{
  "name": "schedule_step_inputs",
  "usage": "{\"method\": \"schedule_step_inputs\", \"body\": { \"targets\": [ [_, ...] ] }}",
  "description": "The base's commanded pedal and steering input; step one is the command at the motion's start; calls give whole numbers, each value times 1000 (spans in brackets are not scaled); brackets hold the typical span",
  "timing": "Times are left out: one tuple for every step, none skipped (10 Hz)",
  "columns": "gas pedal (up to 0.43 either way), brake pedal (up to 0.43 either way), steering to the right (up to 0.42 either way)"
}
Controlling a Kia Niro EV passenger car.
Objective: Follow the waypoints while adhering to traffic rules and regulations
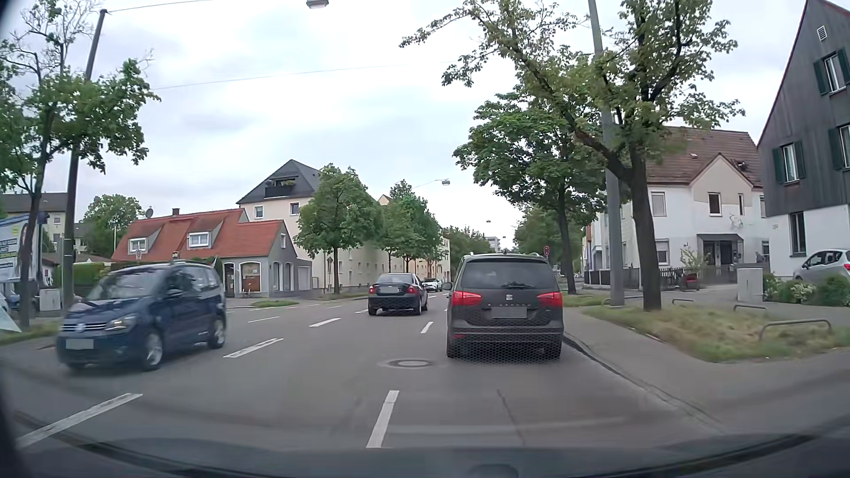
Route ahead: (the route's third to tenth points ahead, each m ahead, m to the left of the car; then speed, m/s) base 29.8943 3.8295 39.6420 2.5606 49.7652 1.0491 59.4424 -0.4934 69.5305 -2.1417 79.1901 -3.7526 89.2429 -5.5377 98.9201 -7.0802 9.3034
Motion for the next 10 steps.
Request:
{"method": "schedule_step_inputs", "body": {
  "targets": [
    [260,0,15],
    [260,0,15],
    [268,0,15],
    [280,0,15],
    [280,0,19],
    [248,0,24],
    [240,0,26],
    [240,0,28],
    [240,0,28],
    [248,0,28]
  ]
}}
